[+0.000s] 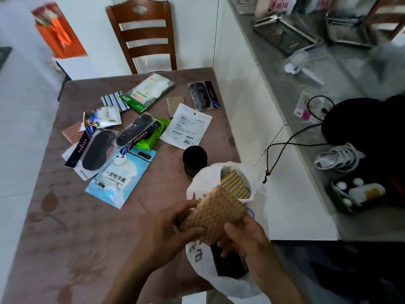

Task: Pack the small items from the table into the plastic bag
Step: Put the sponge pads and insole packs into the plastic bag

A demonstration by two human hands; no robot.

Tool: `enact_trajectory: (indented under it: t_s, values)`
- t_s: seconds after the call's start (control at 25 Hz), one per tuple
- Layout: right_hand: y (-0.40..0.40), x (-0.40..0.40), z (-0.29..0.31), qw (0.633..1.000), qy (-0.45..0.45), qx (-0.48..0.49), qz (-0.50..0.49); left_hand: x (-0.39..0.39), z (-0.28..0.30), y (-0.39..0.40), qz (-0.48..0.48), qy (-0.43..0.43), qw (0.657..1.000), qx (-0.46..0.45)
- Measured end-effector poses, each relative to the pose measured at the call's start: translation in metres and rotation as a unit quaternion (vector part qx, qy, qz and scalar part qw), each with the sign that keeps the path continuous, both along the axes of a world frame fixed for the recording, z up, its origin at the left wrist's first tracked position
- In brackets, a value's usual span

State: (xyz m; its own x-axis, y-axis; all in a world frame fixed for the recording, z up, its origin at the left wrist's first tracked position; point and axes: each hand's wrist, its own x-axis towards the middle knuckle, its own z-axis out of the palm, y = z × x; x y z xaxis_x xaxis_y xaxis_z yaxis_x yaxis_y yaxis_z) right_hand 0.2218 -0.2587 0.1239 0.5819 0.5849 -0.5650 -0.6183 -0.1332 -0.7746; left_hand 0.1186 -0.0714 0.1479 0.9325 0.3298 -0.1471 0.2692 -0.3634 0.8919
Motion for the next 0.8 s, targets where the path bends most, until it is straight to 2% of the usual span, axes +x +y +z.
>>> enact_trajectory:
  t_s: [0.04, 0.12, 0.24, 0.32, 0.44, 0.56, 0.64, 0.72, 0.8]
  values:
    - [0.001, -0.001, 0.004, 1.0, 0.001, -0.002, -0.001, 0.008, -0.001, -0.008, -0.035, -0.013, 0.999, 0.033]
    - [-0.007, 0.001, -0.002, 0.997, 0.017, -0.04, -0.066, 0.023, -0.012, -0.016, -0.064, -0.03, 0.988, 0.141]
    - [-0.034, 0.008, -0.023, 0.976, 0.091, -0.133, -0.143, 0.046, -0.038, -0.011, -0.058, 0.009, 0.929, 0.366]
    - [-0.044, 0.007, -0.037, 0.964, 0.142, -0.171, -0.145, 0.065, -0.042, -0.007, -0.04, 0.045, 0.903, 0.426]
    - [-0.026, 0.012, -0.055, 0.961, 0.167, -0.162, -0.147, 0.092, -0.035, 0.001, -0.006, 0.044, 0.919, 0.391]
    - [0.015, 0.03, -0.073, 0.962, 0.191, -0.085, -0.175, 0.102, -0.024, 0.007, -0.004, -0.038, 0.956, 0.292]
    - [0.04, 0.048, -0.087, 0.961, 0.185, -0.041, -0.203, 0.105, -0.013, 0.006, -0.002, -0.08, 0.966, 0.244]
    - [0.054, 0.058, -0.1, 0.962, 0.168, -0.075, -0.203, 0.106, -0.005, 0.005, 0.002, -0.092, 0.968, 0.235]
    - [0.051, 0.057, -0.101, 0.963, 0.146, -0.184, -0.133, 0.105, -0.003, 0.005, 0.002, -0.079, 0.964, 0.252]
